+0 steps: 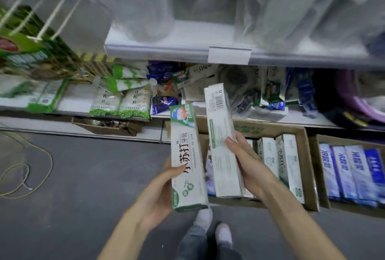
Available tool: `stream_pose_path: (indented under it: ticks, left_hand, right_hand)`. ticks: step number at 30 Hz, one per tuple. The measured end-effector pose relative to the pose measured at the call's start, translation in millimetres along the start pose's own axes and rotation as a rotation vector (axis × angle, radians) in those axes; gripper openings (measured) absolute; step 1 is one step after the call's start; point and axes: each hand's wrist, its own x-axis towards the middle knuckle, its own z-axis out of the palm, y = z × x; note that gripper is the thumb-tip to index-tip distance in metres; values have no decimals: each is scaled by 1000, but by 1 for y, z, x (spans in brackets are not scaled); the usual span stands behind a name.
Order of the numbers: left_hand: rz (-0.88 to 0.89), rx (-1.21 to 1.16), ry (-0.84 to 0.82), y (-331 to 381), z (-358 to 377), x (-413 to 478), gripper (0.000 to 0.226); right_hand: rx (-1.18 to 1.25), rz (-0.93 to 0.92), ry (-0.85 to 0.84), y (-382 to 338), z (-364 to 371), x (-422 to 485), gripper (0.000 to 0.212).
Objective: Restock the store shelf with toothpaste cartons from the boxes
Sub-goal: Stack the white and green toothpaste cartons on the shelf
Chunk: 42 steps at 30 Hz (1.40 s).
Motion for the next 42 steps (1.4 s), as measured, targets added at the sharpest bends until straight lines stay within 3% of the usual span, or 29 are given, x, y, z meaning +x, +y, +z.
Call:
stream_pose_path:
  ticks: [6,8,10,15,23,28,34,39,42]
  left_hand:
    - [192,127,-89,9,41,-47,87]
    - [283,178,-73,9,58,-60,90]
    - [382,203,-43,12,76,-73,84]
    - [600,277,-12,14,134,-108,73]
    - [693,308,-214,17,226,-163,52]
    - [761,386,-245,20,262,-185,55]
    - [740,467,-157,20,288,-207,85]
    - [622,418,-71,17,302,-231,30]
    - [516,348,-89,19,293,-245,30]
  right_hand:
    - [-160,-133,-63,-39,8,-47,55]
    - [-184,-207,-50,-53,11,-67,45]
    - [-219,-287,-29,-71,10,-88,34]
    - [-176,-434,-38,-122,2,-146,32]
    - [-227,-745,-28,-189,1,-221,36]
    - [-168,-868,-21,-211,2,-247,45]
    - [-2,-819,-3,-216,0,-268,32]
    - [145,-625,16,-217,1,-272,46]
    - [153,-616,43,-220,7,-276,46]
